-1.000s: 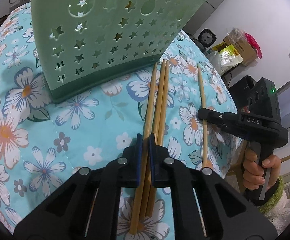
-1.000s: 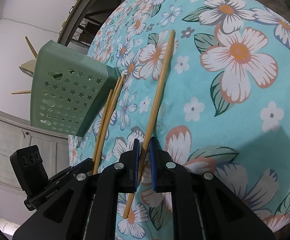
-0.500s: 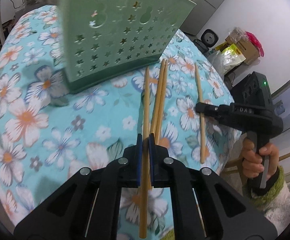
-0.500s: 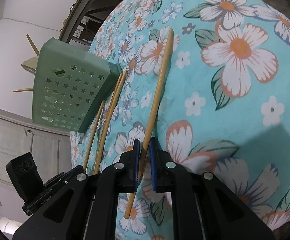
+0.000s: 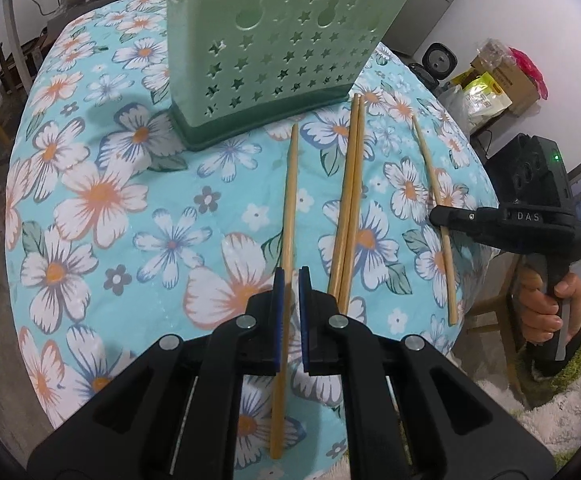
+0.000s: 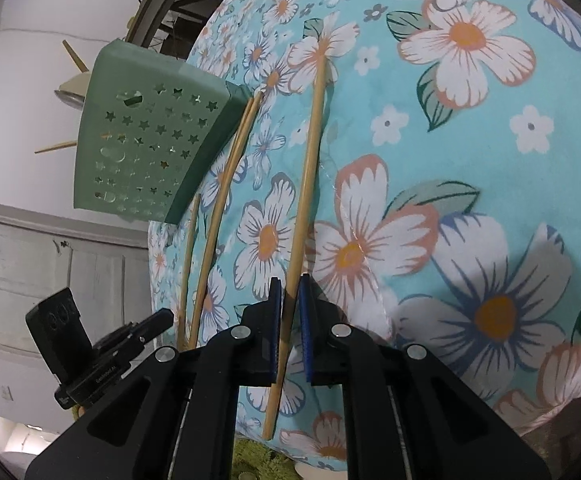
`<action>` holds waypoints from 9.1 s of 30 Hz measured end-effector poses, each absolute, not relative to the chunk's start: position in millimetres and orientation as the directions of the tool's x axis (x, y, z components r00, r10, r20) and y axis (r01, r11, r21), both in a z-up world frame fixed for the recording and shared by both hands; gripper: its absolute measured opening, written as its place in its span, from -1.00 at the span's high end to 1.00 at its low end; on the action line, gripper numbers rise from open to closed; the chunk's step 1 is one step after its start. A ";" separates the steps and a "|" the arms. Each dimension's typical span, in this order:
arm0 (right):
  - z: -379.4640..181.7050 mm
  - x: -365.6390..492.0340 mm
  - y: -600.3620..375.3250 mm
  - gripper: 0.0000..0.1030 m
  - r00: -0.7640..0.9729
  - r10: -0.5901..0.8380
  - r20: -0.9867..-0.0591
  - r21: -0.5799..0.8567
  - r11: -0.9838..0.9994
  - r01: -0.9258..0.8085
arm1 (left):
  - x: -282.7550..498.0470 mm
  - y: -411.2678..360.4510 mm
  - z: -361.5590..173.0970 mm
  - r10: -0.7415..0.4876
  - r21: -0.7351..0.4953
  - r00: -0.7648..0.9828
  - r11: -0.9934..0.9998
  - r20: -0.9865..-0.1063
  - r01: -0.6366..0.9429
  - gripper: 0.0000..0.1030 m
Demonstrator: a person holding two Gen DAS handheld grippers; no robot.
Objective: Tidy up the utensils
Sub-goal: 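Lift the held chopsticks off the cloth with both tools, then carry both chopsticks upright above the green holder, then open the left tool to drop its chopstick into the green holder while the right tool lowers its chopstick, then open the right tool to drop its chopstick into the green holder, then grasp a wooden chopstick on the cloth with the left tool while the right tool reaches toward another, then grasp another chopstick with the right tool while the left tool lifts its chopstick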
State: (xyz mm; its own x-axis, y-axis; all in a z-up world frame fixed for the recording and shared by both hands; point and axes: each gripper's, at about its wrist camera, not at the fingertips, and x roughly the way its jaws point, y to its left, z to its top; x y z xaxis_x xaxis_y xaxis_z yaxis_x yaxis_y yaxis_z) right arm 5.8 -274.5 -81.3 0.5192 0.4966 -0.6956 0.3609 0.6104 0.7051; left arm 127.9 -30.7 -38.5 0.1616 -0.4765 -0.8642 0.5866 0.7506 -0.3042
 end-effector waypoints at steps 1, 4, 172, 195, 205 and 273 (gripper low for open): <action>-79.8 6.7 -274.4 0.78 0.519 0.493 -0.699 0.701 0.615 0.360 | 129.6 -33.3 -38.8 -0.474 -0.298 0.165 0.750 -0.865 0.590 0.88; -74.7 11.2 -274.8 0.63 0.521 0.479 -0.707 0.689 0.633 0.353 | 133.9 -39.1 -40.3 -0.467 -0.286 0.168 0.748 -0.868 0.599 0.87; 179.9 168.0 -191.8 0.17 0.848 0.231 -0.477 0.210 0.967 -0.145 | 114.9 41.9 43.5 -0.519 -0.225 0.596 0.838 -0.613 0.498 -0.20; -9.2 37.6 -289.5 0.14 0.647 0.324 -0.690 0.594 0.764 0.251 | 125.6 -10.3 19.6 -0.611 -0.284 0.436 0.742 -0.661 0.607 -0.20; -33.8 24.1 -292.1 0.14 0.637 0.354 -0.685 0.640 0.711 0.292 | 151.5 -53.8 -32.4 -0.695 -0.526 0.130 0.640 -0.707 0.560 0.49; -70.9 87.6 -255.5 0.75 0.514 0.530 -0.674 0.710 0.656 0.256 | 123.0 0.2 -53.8 -0.701 -0.625 0.090 0.680 -0.707 0.383 0.89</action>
State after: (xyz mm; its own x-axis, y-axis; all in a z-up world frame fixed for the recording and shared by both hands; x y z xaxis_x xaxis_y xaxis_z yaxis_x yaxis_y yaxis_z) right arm 87.6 -255.5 -70.9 0.5144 0.5297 -0.6744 0.2557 0.6559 0.7102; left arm 123.0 0.2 -53.8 0.0900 -0.7014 -0.7071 0.3832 0.6797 -0.6254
